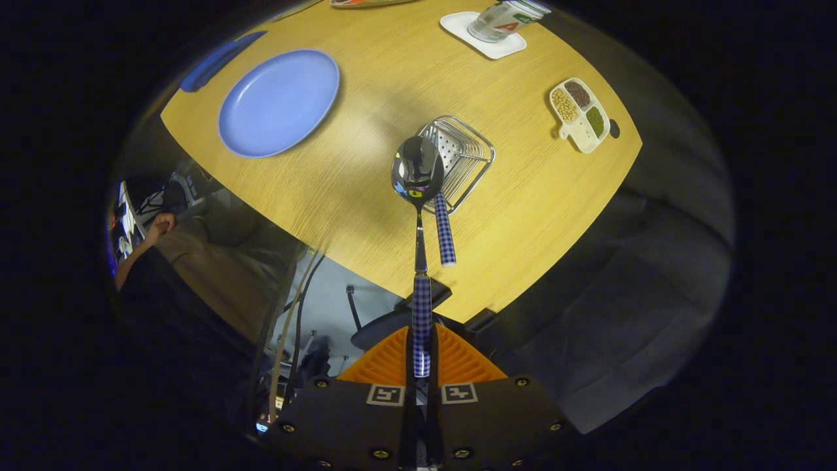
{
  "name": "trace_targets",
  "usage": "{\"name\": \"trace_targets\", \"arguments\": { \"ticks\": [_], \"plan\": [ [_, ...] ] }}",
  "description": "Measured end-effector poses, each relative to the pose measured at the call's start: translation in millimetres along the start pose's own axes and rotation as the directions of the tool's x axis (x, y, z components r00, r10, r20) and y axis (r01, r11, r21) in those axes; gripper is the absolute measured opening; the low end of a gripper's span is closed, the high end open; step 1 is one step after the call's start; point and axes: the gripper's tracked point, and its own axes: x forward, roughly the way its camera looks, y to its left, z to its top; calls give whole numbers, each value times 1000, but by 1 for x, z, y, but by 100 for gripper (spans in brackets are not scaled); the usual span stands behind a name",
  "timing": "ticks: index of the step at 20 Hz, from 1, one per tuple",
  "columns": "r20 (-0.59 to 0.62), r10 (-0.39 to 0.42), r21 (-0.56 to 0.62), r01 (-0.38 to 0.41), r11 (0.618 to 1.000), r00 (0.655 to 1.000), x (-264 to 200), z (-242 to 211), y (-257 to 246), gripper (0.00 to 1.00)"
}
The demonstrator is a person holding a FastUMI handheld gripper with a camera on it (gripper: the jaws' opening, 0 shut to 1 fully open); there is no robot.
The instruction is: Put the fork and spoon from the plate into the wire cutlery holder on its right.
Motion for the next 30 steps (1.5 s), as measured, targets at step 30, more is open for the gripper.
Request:
{"name": "trace_targets", "arguments": {
  "ticks": [30],
  "plan": [
    [-353, 135, 165, -80, 983, 926, 32, 75, -2, 7]
  ]
}}
